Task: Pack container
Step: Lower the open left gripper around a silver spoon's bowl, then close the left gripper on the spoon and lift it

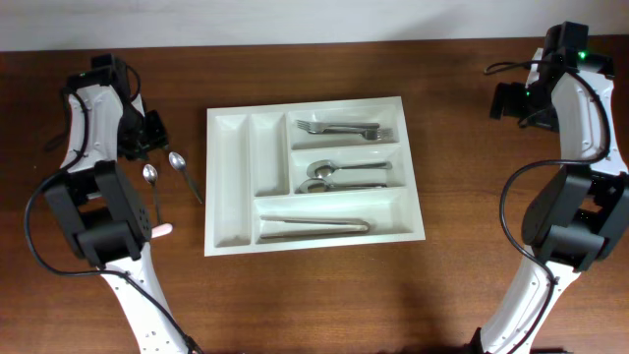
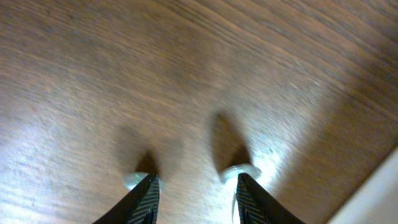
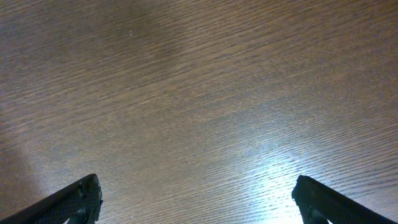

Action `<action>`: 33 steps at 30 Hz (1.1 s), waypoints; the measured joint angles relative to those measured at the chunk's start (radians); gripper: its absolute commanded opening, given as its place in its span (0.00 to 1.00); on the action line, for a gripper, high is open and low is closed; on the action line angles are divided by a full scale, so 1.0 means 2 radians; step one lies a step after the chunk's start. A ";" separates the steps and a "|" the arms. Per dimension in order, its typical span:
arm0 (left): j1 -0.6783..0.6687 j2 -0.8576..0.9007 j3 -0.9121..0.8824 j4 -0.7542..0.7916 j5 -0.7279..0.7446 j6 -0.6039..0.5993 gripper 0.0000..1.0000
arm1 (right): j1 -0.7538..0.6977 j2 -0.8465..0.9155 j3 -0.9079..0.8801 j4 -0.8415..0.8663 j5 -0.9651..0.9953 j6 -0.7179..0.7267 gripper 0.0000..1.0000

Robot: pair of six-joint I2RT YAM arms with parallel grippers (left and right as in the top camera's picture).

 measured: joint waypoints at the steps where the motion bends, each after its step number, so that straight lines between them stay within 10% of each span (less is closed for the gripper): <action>1: -0.003 -0.001 0.000 -0.001 0.000 0.000 0.42 | 0.000 0.000 0.000 0.000 0.000 0.000 0.99; 33: -0.040 -0.001 -0.037 0.006 -0.004 0.000 0.42 | 0.000 0.000 0.000 0.000 0.000 0.000 0.99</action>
